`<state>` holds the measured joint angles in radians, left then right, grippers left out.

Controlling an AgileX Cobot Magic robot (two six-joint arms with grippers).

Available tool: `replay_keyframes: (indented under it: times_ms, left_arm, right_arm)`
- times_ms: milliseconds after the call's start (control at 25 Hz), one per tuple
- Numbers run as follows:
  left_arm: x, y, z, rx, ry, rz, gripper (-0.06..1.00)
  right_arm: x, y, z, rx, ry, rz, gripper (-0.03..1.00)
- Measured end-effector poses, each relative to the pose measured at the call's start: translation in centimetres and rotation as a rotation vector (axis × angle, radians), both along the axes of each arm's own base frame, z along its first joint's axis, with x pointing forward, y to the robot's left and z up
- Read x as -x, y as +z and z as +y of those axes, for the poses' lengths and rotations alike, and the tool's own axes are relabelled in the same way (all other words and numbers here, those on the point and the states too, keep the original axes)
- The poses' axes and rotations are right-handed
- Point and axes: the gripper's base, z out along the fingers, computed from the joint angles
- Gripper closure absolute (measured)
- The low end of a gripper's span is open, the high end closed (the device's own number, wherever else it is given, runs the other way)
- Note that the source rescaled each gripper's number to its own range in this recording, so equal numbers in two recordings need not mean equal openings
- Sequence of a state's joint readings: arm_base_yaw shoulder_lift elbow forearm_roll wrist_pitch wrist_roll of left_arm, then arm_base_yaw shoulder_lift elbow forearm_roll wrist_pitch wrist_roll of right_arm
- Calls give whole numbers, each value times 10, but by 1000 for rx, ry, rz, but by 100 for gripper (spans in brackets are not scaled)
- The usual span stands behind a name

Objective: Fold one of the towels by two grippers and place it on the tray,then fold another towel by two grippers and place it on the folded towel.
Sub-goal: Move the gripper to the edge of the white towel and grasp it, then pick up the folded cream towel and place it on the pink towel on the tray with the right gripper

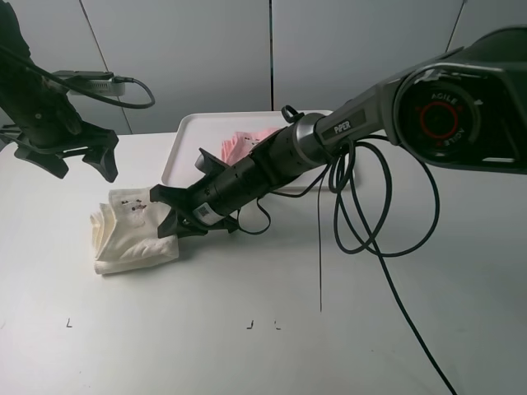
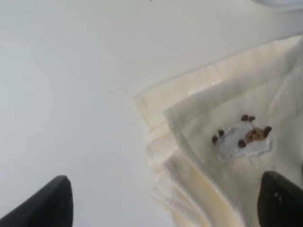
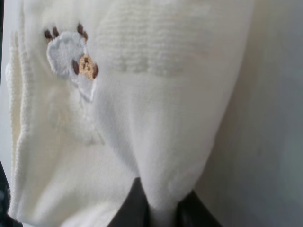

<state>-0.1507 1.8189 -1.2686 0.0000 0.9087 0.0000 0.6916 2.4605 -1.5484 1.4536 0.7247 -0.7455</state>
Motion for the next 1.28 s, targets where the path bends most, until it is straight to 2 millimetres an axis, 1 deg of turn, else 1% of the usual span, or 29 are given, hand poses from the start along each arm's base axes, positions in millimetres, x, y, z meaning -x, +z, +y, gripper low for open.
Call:
replay_keyframes:
  times_ms: [80, 160, 240, 320, 440, 560, 760, 880, 1000, 1120, 1280]
  left_arm:
    - [0, 0, 0, 0, 0, 0, -5]
    - [0, 0, 0, 0, 0, 0, -5]
    - [0, 0, 0, 0, 0, 0, -5]
    - [0, 0, 0, -5, -3, -1, -5]
    - [0, 0, 0, 0, 0, 0, -5]
    - [0, 0, 0, 0, 0, 0, -5]
    - [0, 0, 0, -1, 0, 4, -5]
    - [0, 0, 0, -1, 0, 4, -5]
    - [0, 0, 0, -1, 0, 4, -5]
    - [0, 0, 0, -1, 0, 4, -5]
    - [0, 0, 0, -1, 0, 4, -5]
  right_arm:
    - [0, 2, 0, -1, 3, -5, 89]
    - [0, 8, 0, 4, 17, -32, 89]
    - [-2, 22, 1, 13, 33, -89, 89]
    - [-7, 42, 1, 14, 54, -164, 89]
    - [-22, 73, -4, 17, 53, -267, 89]
    - [-43, 95, -12, 22, 14, -317, 89]
    - [-78, 121, -36, 49, -55, -361, 89]
    - [-96, 129, -57, 68, -102, -354, 89]
    - [-110, 129, -82, 85, -146, -311, 89]
    - [-118, 127, -103, 106, -162, -279, 89]
    - [-123, 123, -120, 167, -180, -258, 89]
